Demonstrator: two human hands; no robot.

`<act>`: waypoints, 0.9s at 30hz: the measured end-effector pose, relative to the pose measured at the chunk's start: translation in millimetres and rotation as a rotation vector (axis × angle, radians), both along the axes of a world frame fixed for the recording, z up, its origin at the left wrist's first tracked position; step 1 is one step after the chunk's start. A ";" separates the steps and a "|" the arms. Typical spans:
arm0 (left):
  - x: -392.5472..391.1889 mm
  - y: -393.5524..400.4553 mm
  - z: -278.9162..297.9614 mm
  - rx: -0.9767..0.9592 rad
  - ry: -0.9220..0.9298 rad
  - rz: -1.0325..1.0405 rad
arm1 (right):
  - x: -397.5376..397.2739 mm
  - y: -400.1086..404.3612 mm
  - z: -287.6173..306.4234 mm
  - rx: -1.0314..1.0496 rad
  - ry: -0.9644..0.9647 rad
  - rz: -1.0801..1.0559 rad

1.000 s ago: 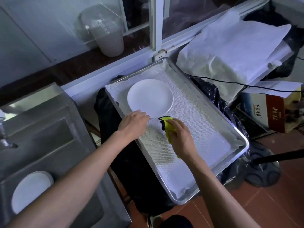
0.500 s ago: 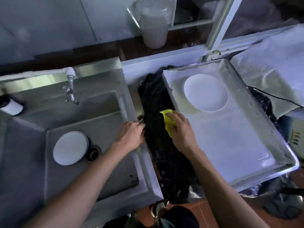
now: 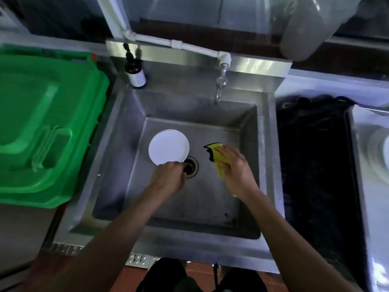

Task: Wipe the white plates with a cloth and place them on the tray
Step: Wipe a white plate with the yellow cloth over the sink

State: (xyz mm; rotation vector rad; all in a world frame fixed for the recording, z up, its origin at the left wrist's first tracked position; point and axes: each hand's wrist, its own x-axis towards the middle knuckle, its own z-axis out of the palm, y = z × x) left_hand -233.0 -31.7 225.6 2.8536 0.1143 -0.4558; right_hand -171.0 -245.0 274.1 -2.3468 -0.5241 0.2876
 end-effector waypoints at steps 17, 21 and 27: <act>7.3 118.1 -131.7 -0.160 0.069 0.545 | 45.2 111.8 -117.9 -0.085 0.145 0.176; 24.1 128.8 -163.1 -0.251 0.078 0.626 | 68.2 123.9 -153.8 -0.078 0.181 0.233; 48.7 147.3 -206.8 -0.347 0.070 0.838 | 96.4 141.1 -194.1 -0.047 0.228 0.213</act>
